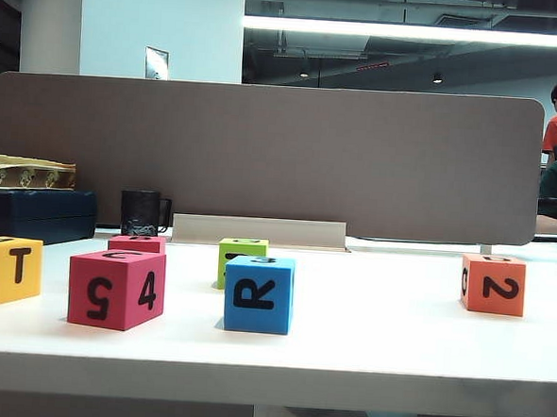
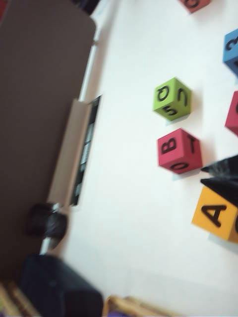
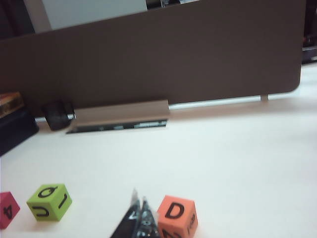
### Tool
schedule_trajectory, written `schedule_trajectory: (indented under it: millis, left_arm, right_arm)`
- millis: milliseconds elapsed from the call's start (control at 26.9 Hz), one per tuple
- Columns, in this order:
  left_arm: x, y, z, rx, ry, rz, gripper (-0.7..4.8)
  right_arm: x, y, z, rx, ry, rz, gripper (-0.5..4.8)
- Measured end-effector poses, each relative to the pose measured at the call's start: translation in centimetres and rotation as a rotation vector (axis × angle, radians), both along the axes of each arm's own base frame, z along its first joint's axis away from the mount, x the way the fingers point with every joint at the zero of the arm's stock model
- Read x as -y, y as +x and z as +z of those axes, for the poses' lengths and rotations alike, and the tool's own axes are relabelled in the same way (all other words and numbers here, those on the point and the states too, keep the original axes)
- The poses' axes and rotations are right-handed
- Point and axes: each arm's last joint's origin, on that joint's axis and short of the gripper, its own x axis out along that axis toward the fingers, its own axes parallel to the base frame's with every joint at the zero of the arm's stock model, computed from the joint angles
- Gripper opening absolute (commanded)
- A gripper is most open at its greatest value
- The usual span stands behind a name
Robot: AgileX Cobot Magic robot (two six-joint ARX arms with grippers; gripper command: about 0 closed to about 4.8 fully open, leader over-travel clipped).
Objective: Select the appropriate blocks from the scattered letter blocks on the table and arrange them in a row to spell out "ABCD".
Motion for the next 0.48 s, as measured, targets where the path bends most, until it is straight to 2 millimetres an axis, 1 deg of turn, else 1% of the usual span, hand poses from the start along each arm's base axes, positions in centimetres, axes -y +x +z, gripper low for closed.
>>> schedule_trajectory:
  millis: [112,186,223,335,484]
  left_arm:
    - [0.0,0.7,1.0,-0.031,0.005,-0.016,-0.05]
    - [0.0,1.5,2.5,-0.035,0.052,-0.025,-0.05]
    - [0.0,1.8,2.9,-0.040,0.064,-0.028,-0.05]
    - [0.1,2.7,4.2,-0.049,0.083,-0.038,-0.05]
    - [0.0,3.8,4.9,-0.106,0.087,-0.041,-0.05]
  right_arm:
    - [0.0,0.1,1.1,-0.047,-0.007,0.002,-0.03]
    - [-0.1,0.5,3.4,-0.084,-0.013,0.008,-0.03]
    - [-0.2,0.8,4.1,-0.103,-0.016,0.010,-0.03]
    - [-0.4,2.0,5.6,-0.148,-0.025,0.029,-0.03]
    - [-0.9,4.0,7.1,-0.229,-0.034,0.073,-0.03]
